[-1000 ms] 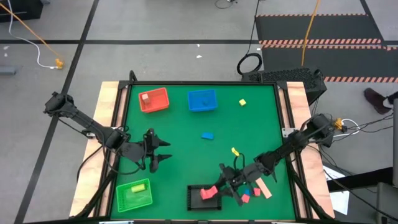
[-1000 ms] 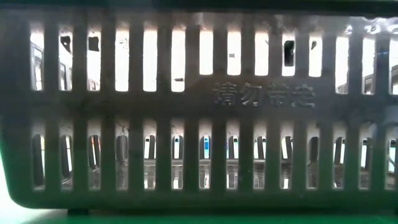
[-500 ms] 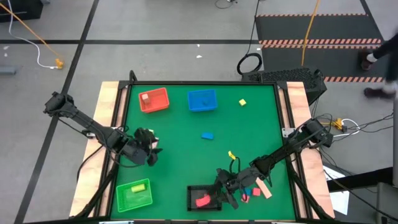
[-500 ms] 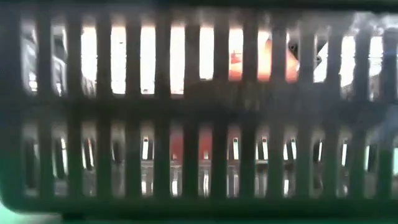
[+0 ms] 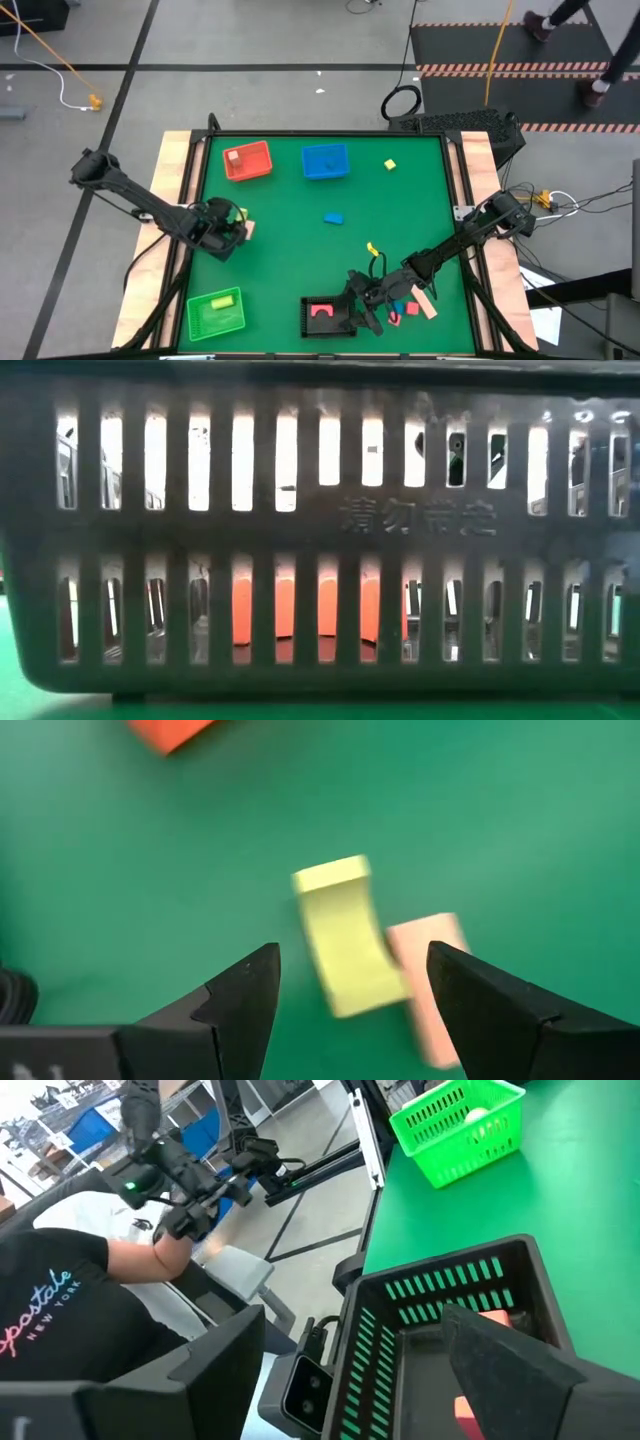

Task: Sort & place blocks by color
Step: Put the bottom green block into the green bin

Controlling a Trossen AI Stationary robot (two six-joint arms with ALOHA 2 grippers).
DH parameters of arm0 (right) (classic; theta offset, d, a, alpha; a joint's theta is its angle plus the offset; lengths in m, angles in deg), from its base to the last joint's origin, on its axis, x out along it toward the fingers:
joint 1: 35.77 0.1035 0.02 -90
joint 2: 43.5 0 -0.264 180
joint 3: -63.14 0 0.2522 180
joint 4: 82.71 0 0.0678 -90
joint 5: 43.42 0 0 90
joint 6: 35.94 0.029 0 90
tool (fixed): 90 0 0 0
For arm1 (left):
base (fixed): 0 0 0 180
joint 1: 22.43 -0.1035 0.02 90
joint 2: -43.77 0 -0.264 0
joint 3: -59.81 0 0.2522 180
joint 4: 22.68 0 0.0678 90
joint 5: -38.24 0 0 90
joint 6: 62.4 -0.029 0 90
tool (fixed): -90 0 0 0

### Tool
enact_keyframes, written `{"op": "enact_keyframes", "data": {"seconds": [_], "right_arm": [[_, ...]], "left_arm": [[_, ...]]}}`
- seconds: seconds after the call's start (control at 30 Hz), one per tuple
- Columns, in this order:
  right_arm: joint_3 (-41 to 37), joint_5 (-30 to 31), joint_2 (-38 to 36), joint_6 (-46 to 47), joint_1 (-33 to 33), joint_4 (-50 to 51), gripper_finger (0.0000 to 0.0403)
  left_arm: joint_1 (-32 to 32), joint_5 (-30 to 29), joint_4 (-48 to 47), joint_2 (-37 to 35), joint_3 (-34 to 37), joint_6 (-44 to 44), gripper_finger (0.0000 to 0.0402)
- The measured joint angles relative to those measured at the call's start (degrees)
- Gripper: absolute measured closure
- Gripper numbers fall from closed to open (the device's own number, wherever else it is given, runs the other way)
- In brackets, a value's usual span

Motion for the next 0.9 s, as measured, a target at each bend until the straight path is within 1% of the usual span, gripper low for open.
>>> {"op": "enact_keyframes", "data": {"seconds": [0.13, 0.33, 0.47, 0.63, 0.73, 0.8, 0.9], "right_arm": [[0.0, 0.0, 0.0, -0.1, -0.4, 0.0, 0.0110], [0.0, -0.2, 0.0, -0.1, -1.4, 0.0, 0.0110], [0.0, -0.2, 0.0, -0.5, -1.9, 0.0, 0.0110], [0.0, -0.2, 0.0, -2.0, -1.9, 0.1, 0.0110], [0.0, -0.2, 0.0, -2.5, -1.9, 0.4, 0.0110], [0.0, -0.3, 0.0, -2.5, -1.9, 0.6, 0.0110], [0.0, -0.3, 0.0, -2.5, -1.9, 0.8, 0.0110]], "left_arm": [[-1.4, 0.6, 4.1, 0.0, 2.2, 0.8, 0.0149], [-2.3, 3.4, 4.7, 0.0, 2.7, 0.8, 0.0149], [-2.3, 3.6, 6.2, 1.3, 2.7, 1.3, 0.0149], [-2.3, 3.6, 10.4, 6.5, 2.7, 1.4, 0.0149], [-3.0, 1.9, 11.5, 10.0, 2.4, 2.3, 0.0150], [-3.5, 1.5, 11.6, 11.4, 2.4, 3.5, 0.0159], [-4.0, 1.4, 11.9, 12.3, 2.3, 4.3, 0.0194]]}}
